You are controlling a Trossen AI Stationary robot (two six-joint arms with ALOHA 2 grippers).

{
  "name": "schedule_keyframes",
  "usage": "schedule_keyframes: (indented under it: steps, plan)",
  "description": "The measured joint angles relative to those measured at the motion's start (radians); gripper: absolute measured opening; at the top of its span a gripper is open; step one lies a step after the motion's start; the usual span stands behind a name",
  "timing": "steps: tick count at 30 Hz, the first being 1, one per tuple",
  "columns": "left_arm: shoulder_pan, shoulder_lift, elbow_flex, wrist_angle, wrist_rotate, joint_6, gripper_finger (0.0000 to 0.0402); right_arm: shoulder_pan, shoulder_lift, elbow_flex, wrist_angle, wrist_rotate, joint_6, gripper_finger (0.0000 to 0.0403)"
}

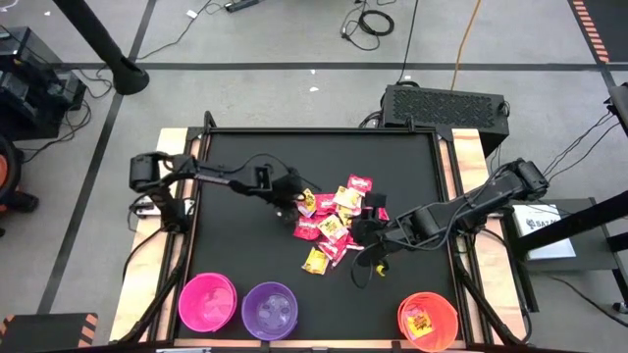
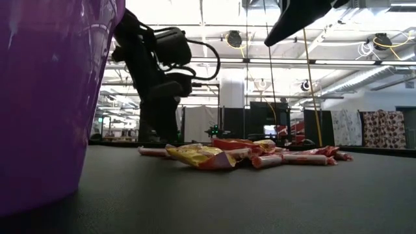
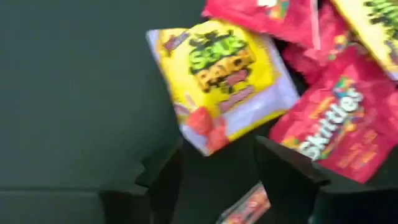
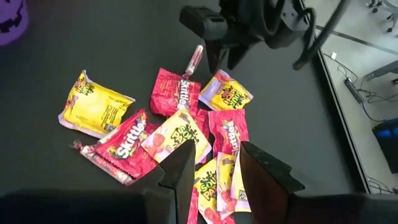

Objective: Sort candy by brand, put in halloween buckets
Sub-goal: Put the yellow candy into the orange bucket

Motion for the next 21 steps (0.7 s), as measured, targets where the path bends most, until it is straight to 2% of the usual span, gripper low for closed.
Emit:
schedule_keyframes:
  steps: [6,17,21]
  plan:
    - [0.024,0.04,0.002,0.031,-0.056,0.005,0.0228,0.0,0.0,0.0,-0.001,0.0,-0.003,0.0118]
    - [0.038,0.103,0.004,0.077,0.007,0.067,0.0227,0.0,0.0,0.0,-0.006,0.0,-0.003,0.0118]
    - [0.036,0.104,0.004,0.077,0.007,0.104,0.0196,0.0,0.0,0.0,-0.006,0.0,-0.003,0.0118]
